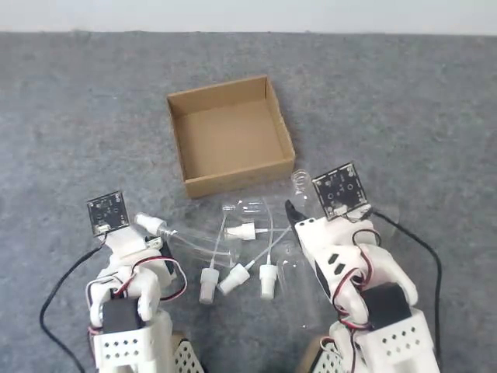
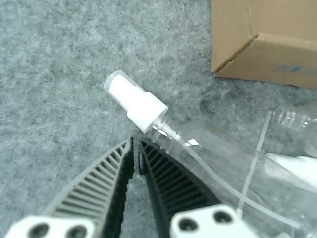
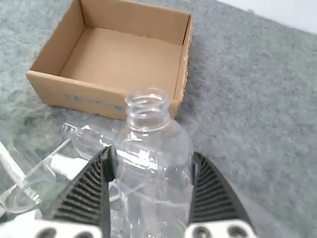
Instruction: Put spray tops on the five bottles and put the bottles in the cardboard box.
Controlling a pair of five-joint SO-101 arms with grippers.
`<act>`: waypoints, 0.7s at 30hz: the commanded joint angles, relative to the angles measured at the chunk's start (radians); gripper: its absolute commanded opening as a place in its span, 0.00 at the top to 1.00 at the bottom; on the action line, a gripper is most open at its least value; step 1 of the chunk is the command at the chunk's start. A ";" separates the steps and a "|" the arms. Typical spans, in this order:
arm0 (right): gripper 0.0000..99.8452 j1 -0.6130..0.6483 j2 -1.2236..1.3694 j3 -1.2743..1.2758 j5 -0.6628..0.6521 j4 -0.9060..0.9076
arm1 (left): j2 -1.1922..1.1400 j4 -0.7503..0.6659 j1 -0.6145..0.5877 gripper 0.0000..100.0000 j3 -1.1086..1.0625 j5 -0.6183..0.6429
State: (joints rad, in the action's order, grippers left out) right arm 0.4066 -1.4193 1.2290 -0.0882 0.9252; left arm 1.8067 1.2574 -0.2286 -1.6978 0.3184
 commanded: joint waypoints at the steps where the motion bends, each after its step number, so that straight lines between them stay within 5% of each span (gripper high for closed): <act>1: 0.99 -0.013 -0.079 0.043 0.009 -0.084 | 0.014 0.005 0.005 0.99 0.013 -0.006; 21: 0.99 -0.013 -0.271 0.141 0.003 -0.102 | 0.015 0.051 0.031 0.99 0.162 -0.009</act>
State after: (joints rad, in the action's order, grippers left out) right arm 0.4066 -1.6648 1.3809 -0.0867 0.8485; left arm 1.8067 1.2820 -0.1995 -1.6563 0.3184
